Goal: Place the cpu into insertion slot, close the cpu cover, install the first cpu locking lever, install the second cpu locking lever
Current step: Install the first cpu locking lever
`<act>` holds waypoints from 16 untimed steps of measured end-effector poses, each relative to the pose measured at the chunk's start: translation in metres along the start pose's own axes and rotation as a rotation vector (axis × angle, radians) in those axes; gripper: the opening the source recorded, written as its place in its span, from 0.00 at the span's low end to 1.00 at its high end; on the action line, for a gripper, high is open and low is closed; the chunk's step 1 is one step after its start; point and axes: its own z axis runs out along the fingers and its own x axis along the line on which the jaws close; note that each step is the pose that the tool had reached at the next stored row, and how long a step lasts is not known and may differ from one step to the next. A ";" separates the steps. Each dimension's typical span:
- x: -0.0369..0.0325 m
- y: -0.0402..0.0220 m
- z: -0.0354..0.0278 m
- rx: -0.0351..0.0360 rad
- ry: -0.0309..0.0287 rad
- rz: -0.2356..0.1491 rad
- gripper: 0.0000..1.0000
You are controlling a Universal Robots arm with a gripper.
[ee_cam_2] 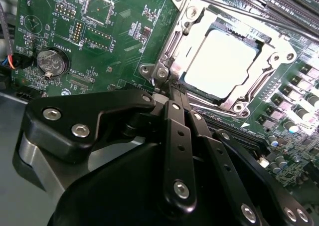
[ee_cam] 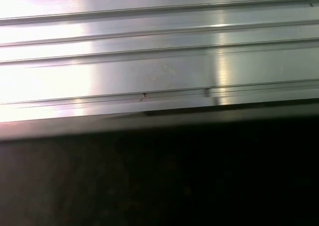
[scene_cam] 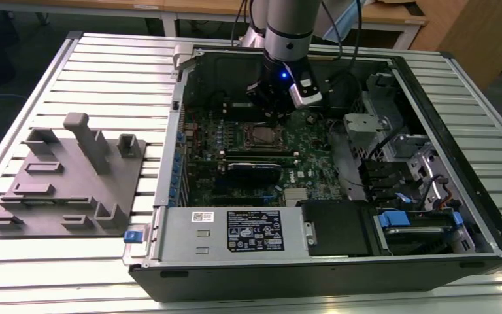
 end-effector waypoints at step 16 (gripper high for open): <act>0.0011 0.0000 -0.0052 -0.0034 0.0002 0.000 0.10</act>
